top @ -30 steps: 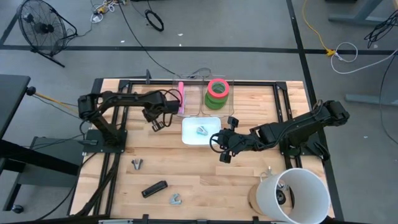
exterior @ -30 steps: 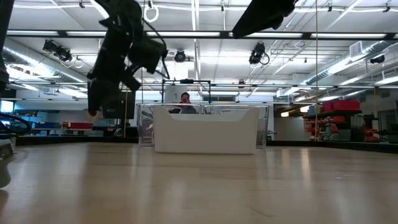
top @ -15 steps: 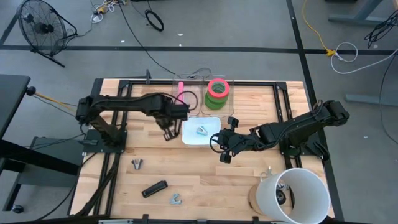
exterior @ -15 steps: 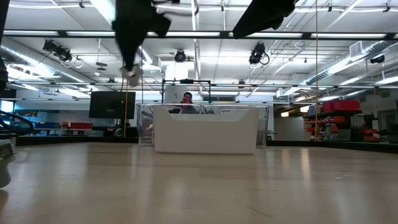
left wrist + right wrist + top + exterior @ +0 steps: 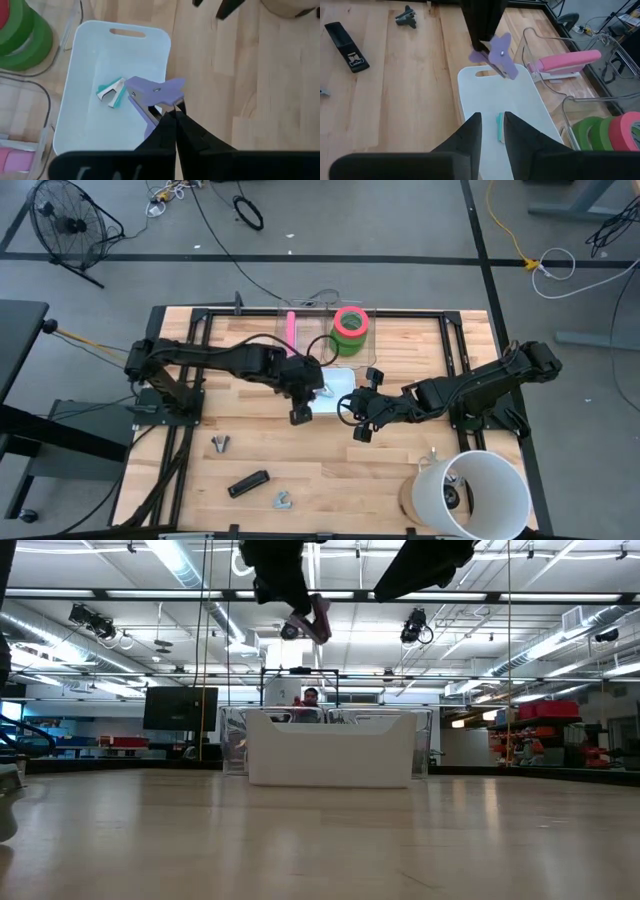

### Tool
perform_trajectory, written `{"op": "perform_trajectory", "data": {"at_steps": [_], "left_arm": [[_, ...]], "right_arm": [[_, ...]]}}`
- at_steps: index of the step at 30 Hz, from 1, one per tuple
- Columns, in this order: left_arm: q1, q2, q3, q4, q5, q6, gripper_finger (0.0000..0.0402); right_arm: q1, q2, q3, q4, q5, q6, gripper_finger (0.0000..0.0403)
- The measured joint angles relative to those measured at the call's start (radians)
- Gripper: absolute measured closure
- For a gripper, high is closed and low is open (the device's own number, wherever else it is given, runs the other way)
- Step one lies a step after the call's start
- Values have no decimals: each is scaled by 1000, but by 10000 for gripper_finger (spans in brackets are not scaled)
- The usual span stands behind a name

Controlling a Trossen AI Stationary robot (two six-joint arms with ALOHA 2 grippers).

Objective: Pick and place Stapler, Stapler remover, tape
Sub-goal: Put the purple staple remover into the white bin

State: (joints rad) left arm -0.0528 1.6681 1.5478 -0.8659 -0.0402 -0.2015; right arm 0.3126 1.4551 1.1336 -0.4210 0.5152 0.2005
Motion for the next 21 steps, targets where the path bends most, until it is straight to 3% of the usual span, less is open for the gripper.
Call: {"op": "perform_trajectory", "data": {"at_steps": [21], "left_arm": [[17,1,0,0,-116,12,319]], "right_arm": [[0,0,0,-6,0,0,321]]}}
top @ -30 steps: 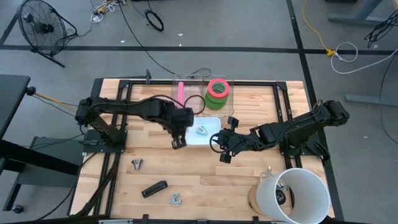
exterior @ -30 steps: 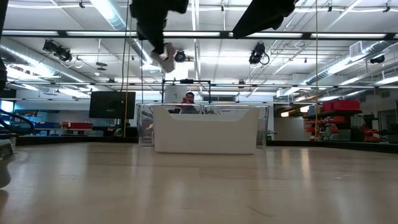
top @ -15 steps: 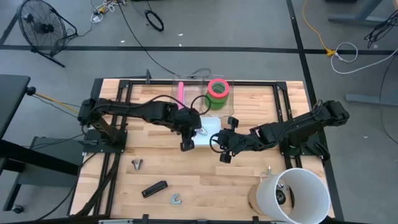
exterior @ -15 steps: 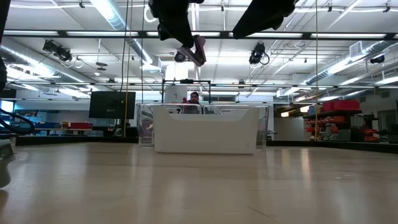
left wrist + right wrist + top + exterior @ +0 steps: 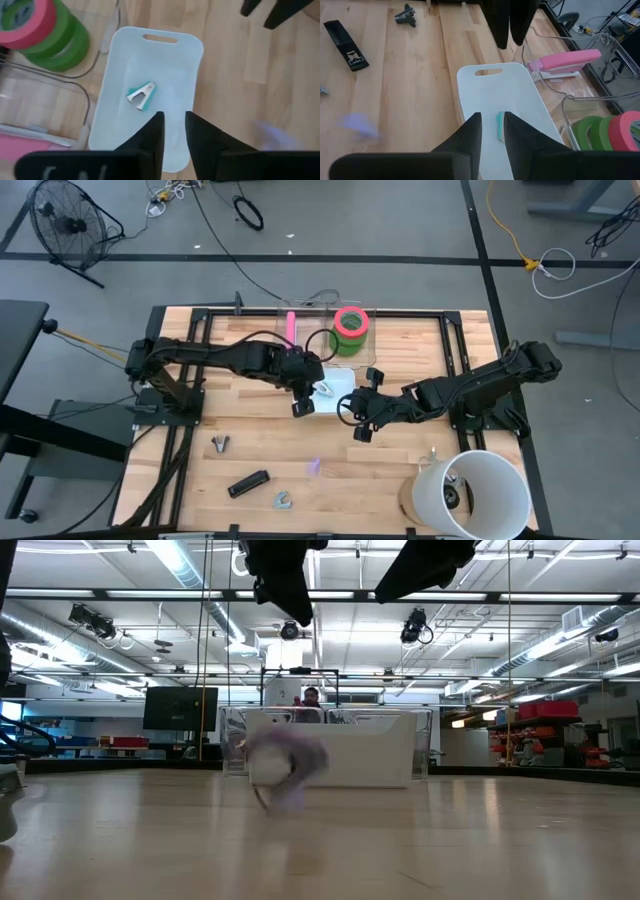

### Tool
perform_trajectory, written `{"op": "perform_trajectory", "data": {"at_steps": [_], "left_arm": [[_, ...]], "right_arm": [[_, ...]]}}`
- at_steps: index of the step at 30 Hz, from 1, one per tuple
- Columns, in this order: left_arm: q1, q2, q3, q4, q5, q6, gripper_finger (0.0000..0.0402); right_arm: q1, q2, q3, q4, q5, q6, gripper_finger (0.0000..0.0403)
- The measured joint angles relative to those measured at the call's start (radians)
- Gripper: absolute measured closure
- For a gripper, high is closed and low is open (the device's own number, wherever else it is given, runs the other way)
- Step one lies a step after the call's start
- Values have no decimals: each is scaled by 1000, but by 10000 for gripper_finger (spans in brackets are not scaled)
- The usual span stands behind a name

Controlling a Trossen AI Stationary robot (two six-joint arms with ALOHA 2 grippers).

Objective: Pick and place Stapler, Stapler remover, tape
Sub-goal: Put the purple staple remover into the white bin

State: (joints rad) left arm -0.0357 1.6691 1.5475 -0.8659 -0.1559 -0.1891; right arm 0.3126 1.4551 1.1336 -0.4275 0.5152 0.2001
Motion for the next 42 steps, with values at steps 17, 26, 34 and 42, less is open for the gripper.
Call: {"op": "perform_trajectory", "data": {"at_steps": [17,26,34,42], "left_arm": [[-106,0,-1,-220,132,-61,295],[-333,26,-196,7,275,-140,307],[-493,49,-317,402,258,-309,306],[-628,141,-326,597,109,-420,254]], "right_arm": [[0,0,0,-16,-11,2,321],[0,0,0,-24,-9,4,321],[0,0,0,3,-7,5,321],[0,0,0,37,-8,29,321]]}}
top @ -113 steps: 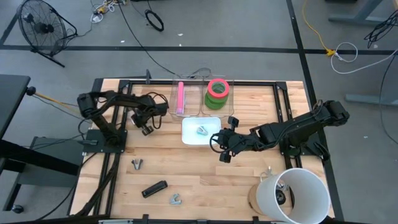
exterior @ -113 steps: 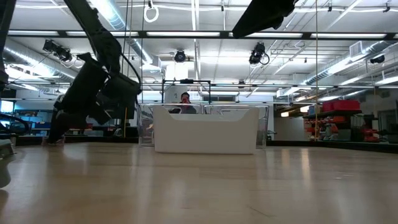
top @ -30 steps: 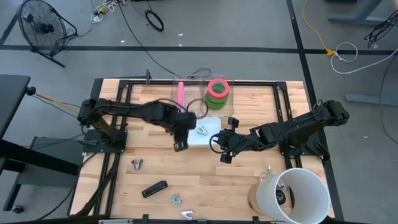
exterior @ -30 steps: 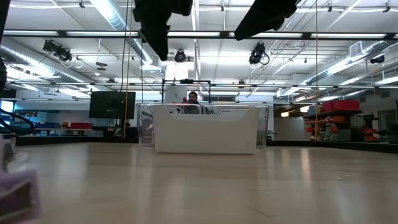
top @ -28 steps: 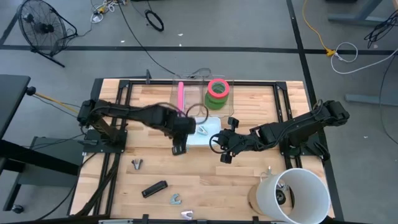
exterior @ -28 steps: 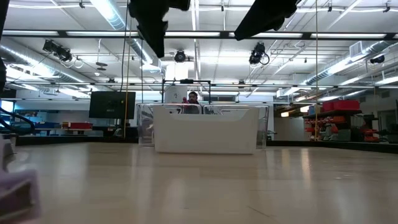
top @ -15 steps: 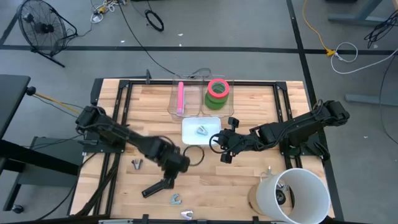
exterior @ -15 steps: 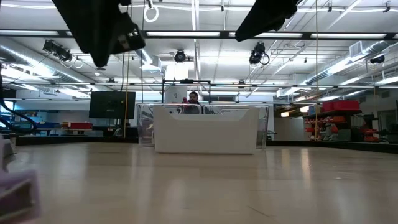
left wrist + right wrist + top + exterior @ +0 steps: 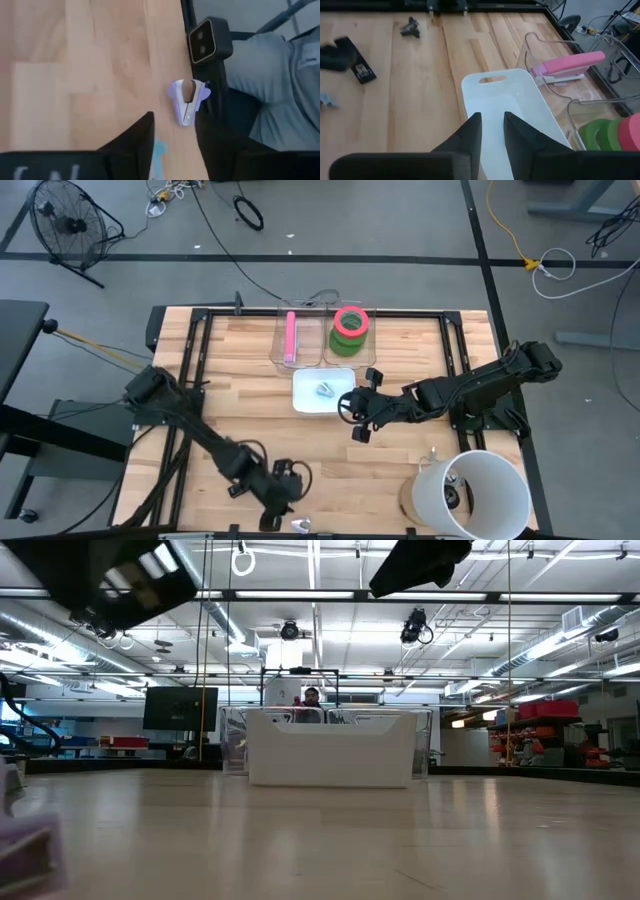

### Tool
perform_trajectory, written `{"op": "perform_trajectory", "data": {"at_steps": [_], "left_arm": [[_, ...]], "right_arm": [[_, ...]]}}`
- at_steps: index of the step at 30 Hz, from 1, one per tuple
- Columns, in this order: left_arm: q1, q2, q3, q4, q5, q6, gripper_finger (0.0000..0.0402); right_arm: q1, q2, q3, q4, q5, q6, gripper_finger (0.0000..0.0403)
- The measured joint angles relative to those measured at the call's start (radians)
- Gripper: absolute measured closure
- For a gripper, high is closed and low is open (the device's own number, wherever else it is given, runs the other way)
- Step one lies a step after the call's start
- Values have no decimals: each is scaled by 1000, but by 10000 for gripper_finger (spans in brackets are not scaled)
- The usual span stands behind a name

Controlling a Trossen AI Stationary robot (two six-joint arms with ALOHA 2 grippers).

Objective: Pick and place Stapler, Stapler remover, tape
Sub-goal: Put the purple staple remover into the white bin

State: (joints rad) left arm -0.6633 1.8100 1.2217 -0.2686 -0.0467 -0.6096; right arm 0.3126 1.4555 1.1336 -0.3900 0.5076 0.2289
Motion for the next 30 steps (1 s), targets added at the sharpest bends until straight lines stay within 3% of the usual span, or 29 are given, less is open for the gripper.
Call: {"op": "perform_trajectory", "data": {"at_steps": [11,14,30], "left_arm": [[-48,169,-1,176,-59,-93,174],[-48,189,0,247,-63,-89,173],[-61,206,1,260,-155,-95,186]], "right_arm": [[3,0,0,14,-27,72,321],[9,0,0,14,-29,86,321],[46,0,0,15,-27,102,321]]}}
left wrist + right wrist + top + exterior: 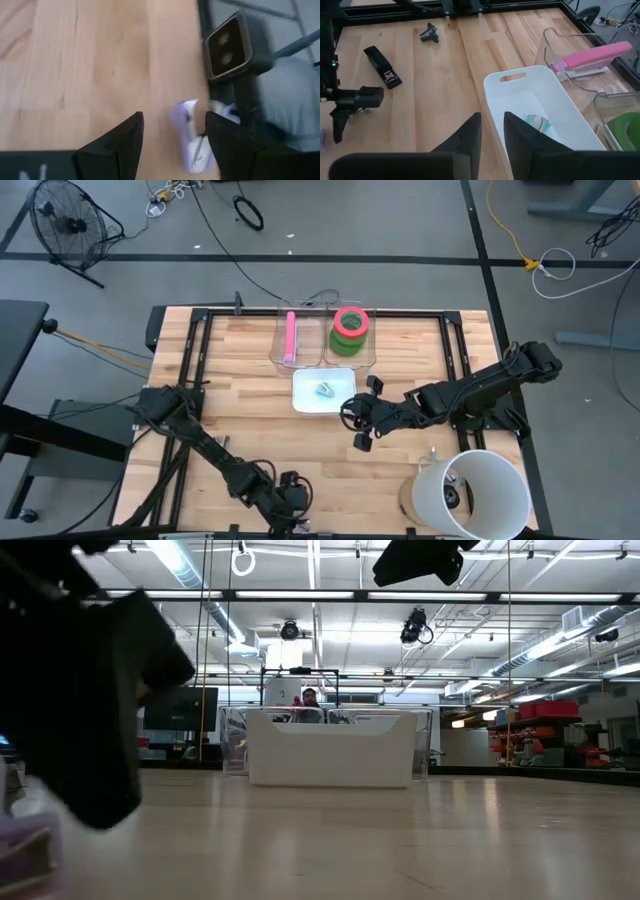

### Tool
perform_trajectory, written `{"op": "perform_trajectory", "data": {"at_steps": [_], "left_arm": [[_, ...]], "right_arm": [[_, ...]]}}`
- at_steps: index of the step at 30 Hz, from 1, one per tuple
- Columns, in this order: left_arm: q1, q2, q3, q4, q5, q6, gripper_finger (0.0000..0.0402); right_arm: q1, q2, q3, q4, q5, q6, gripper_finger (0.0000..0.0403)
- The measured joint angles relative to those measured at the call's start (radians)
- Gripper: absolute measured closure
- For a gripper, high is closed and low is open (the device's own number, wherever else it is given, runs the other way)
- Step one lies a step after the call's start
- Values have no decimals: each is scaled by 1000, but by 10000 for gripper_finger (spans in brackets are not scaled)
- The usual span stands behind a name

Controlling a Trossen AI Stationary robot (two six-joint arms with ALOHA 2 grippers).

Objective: Pick and place Stapler, Stapler remover, tape
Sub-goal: Put the purple staple remover into the white bin

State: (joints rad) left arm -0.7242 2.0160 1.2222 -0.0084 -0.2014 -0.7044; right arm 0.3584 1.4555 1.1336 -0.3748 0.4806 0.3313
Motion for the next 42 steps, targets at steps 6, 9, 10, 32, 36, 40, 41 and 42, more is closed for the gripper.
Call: {"op": "perform_trajectory", "data": {"at_steps": [6,9,10,32,36,40,41,42], "left_arm": [[0,41,0,18,31,-18,186],[0,46,0,47,35,-18,192],[0,48,0,60,39,-18,199],[46,4,-1,35,11,26,375],[80,-60,-1,-33,-12,93,375],[129,-153,-1,-136,-61,176,375],[144,-177,-1,-159,-70,194,375],[158,-202,-1,-185,-79,216,375]], "right_arm": [[0,0,0,3,1,-7,321],[0,0,0,3,1,-7,321],[0,0,0,3,1,-7,321],[0,0,0,2,1,-7,321],[0,0,0,1,1,-7,321],[0,0,0,0,1,-7,321],[0,0,0,-1,1,-7,321],[0,0,0,-1,1,-7,321]]}}
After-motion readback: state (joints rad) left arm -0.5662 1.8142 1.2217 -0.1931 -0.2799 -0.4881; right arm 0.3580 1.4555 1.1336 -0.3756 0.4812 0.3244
